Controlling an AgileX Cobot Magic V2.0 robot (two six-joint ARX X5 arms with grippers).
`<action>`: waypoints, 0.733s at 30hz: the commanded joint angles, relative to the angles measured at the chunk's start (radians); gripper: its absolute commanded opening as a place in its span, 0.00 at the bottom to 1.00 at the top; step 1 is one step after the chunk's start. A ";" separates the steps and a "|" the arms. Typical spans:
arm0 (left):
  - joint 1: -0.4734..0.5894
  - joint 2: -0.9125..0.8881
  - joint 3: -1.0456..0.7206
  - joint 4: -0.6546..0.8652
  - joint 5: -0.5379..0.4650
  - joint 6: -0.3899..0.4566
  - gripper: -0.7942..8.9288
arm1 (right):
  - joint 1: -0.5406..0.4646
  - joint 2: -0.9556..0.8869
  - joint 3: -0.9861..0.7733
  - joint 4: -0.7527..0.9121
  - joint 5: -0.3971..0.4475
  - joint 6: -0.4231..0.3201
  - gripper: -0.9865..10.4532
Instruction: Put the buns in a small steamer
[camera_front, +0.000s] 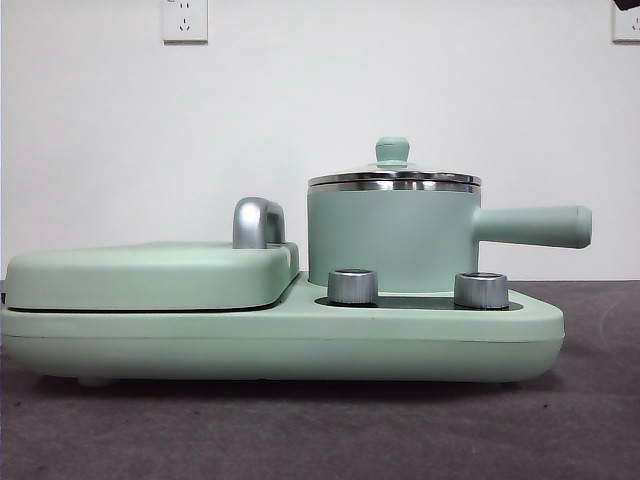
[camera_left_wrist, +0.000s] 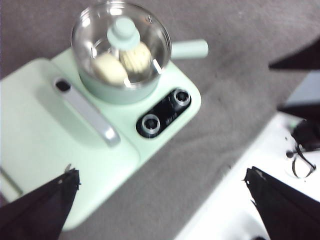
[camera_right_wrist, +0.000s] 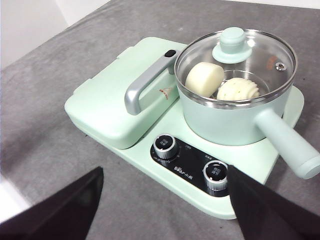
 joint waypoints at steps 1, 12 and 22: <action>-0.006 -0.121 -0.105 -0.034 -0.009 -0.010 0.65 | 0.011 0.004 0.008 0.009 -0.023 -0.004 0.42; 0.002 -0.727 -0.752 0.362 -0.074 -0.124 0.65 | 0.011 0.004 0.008 0.008 -0.028 -0.004 0.42; 0.002 -0.983 -1.085 0.528 -0.194 -0.254 0.33 | 0.011 0.003 0.008 0.008 -0.029 -0.004 0.42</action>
